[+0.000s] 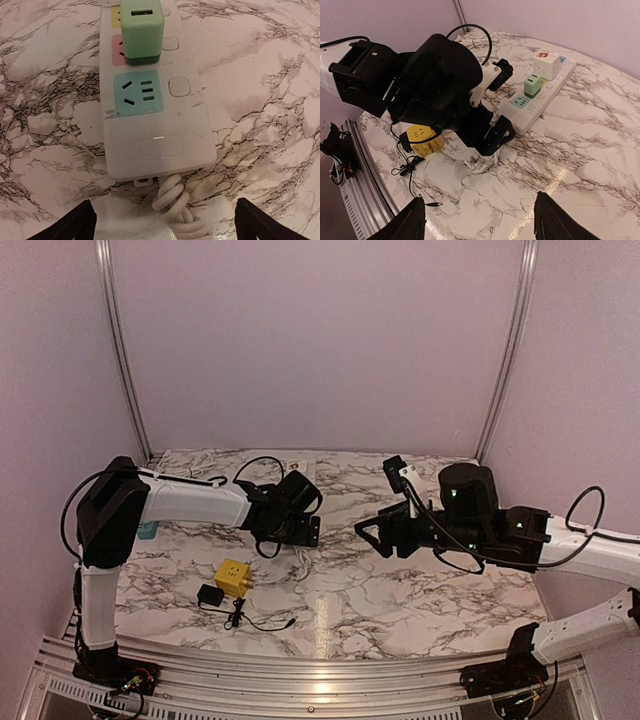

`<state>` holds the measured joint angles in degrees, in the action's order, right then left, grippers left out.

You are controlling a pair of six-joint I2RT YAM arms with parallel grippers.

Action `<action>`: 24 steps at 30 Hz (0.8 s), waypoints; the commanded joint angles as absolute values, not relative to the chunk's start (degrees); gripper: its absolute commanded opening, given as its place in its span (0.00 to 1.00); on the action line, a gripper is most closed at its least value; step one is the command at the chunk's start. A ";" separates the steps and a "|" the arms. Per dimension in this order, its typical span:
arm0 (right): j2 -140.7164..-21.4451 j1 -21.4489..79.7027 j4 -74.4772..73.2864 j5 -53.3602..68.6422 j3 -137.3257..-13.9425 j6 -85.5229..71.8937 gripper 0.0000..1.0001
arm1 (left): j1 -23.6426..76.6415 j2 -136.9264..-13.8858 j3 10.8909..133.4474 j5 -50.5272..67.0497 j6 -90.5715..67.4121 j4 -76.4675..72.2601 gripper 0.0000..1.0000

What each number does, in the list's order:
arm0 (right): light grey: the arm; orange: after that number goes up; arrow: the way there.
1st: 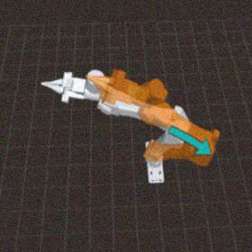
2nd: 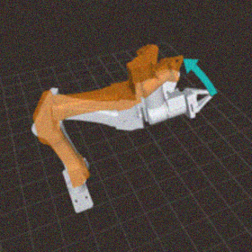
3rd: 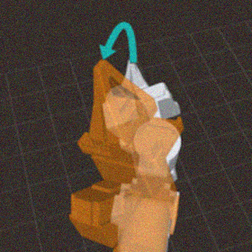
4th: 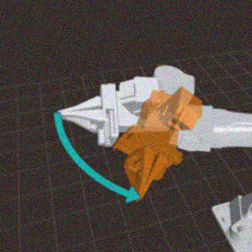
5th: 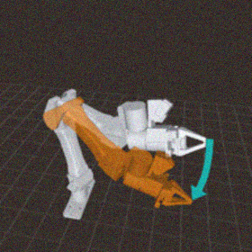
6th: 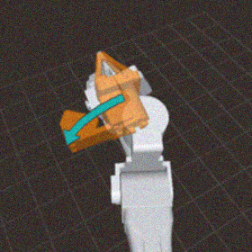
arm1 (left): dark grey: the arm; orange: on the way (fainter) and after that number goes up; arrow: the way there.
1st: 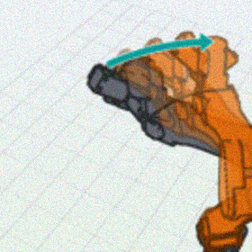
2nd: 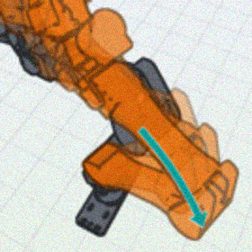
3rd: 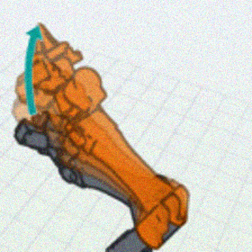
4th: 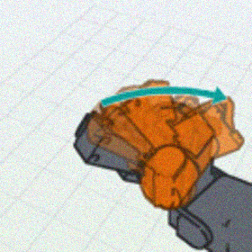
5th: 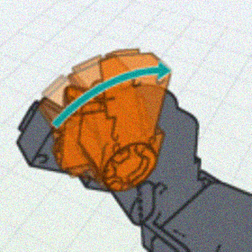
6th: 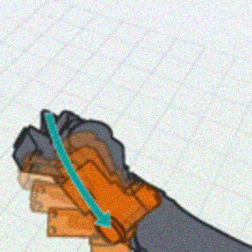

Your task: Insert the plug

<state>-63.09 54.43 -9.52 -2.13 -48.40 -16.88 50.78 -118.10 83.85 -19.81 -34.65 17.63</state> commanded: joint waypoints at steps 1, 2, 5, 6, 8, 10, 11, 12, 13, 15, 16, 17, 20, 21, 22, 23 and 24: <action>-61.70 54.93 -11.75 -3.30 -47.65 -17.31 0.71 | 50.60 -120.52 88.33 -23.54 -31.09 20.66 0.99; -61.44 54.93 -11.82 -3.26 -47.50 -17.38 0.70 | 50.51 -121.35 89.21 -23.74 -30.58 20.95 0.99; -60.80 54.92 -12.18 -3.52 -47.45 -17.55 0.70 | 50.38 -123.70 92.12 -24.28 -28.47 21.54 0.99; -60.66 54.92 -12.32 -3.57 -47.50 -17.52 0.70 | 50.20 -124.49 93.56 -24.30 -27.70 21.81 0.99; -60.56 54.91 -12.64 -3.65 -47.67 -17.59 0.70 | 49.80 -126.29 95.51 -23.98 -26.93 22.43 0.99; -60.52 54.93 -12.80 -3.68 -47.86 -17.67 0.70 | 48.99 -128.06 97.51 -23.69 -26.74 23.54 0.99; -60.48 54.93 -12.83 -3.61 -47.86 -17.62 0.70 | 48.55 -128.74 98.20 -23.51 -26.77 23.99 0.99; -60.47 54.94 -12.88 -3.60 -47.96 -17.75 0.71 | 48.09 -129.39 98.80 -23.43 -26.92 24.37 0.99; -60.49 54.93 -12.84 -3.56 -47.97 -17.80 0.71 | 47.75 -129.79 99.14 -23.24 -26.91 24.60 0.99; -60.55 54.90 -12.83 -3.48 -48.07 -17.78 0.71 | 47.33 -130.21 99.39 -23.16 -26.83 24.65 0.99; -60.63 54.91 -12.83 -3.46 -47.97 -17.76 0.71 | 47.10 -130.26 99.40 -23.19 -26.73 24.56 0.99; -60.79 54.93 -12.76 -3.43 -47.97 -17.75 0.70 | 46.92 -130.33 99.40 -23.15 -26.74 24.46 0.99; -61.36 54.93 -12.66 -3.19 -48.25 -17.67 0.70 | 46.67 -130.54 99.48 -23.07 -26.59 24.19 0.99; -61.49 54.89 -12.51 -3.17 -48.36 -17.67 0.71 | 46.67 -130.77 99.61 -22.91 -26.49 24.17 0.99; -61.71 54.88 -12.40 -3.04 -48.49 -17.67 0.70 | 46.63 -130.97 99.74 -22.86 -26.44 24.19 0.99; -61.89 54.91 -12.33 -2.95 -48.62 -17.67 0.70 | 46.59 -131.24 99.87 -22.80 -26.38 24.27 0.99; -62.06 54.93 -12.29 -2.91 -48.74 -17.60 0.71 | 46.54 -131.49 99.92 -22.79 -26.41 24.26 0.99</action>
<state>-61.30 54.43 -11.46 -2.94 -47.62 -17.32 46.76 -129.62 98.52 -22.65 -27.38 22.17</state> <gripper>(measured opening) 0.705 0.989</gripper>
